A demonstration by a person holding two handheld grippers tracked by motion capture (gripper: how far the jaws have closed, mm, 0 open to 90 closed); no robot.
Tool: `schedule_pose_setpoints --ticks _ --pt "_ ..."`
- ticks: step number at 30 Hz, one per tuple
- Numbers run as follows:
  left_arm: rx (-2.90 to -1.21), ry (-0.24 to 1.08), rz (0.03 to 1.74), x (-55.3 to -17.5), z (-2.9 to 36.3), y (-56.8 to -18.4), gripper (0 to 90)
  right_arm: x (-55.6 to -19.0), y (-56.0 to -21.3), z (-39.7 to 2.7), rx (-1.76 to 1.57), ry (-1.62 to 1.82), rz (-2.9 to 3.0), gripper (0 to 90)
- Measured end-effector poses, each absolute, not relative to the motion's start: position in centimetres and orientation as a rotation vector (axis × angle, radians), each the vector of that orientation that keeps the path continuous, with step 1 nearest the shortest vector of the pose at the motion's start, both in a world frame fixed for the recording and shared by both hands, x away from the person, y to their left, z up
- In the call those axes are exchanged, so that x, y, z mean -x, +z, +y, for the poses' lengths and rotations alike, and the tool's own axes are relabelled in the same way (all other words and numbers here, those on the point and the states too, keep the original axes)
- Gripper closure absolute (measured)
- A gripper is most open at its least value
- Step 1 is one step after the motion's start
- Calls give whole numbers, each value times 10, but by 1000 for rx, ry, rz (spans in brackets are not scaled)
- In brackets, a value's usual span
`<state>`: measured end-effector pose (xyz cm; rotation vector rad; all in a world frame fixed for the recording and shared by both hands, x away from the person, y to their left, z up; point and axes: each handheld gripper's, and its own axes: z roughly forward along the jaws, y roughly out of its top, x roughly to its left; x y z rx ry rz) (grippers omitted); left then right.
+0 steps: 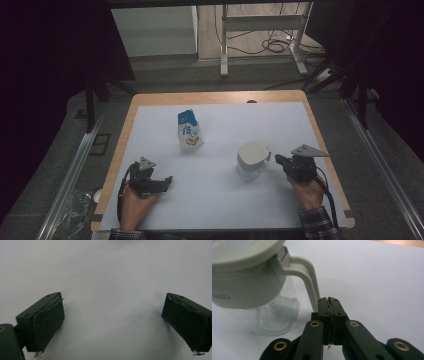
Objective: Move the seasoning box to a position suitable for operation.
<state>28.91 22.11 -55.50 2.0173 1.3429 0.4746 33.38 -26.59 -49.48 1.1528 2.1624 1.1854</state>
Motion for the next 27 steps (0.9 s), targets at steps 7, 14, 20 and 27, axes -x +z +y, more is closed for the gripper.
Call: schedule_pose_setpoints --ticks 7,14,20,27 --pt "-2018 475 1343 -289 221 -555 39 -334 -482 -264 -1128 1237 2180 892" --pt "-2016 475 1343 -289 221 -555 39 -339 -469 -264 -1098 1279 2203 892" --pt "-2015 475 1343 -289 221 -555 39 -342 -458 -260 -1059 1286 2200 892" --pt "-2010 475 1344 -289 221 -555 39 -348 -443 -251 -1022 1329 2228 891"
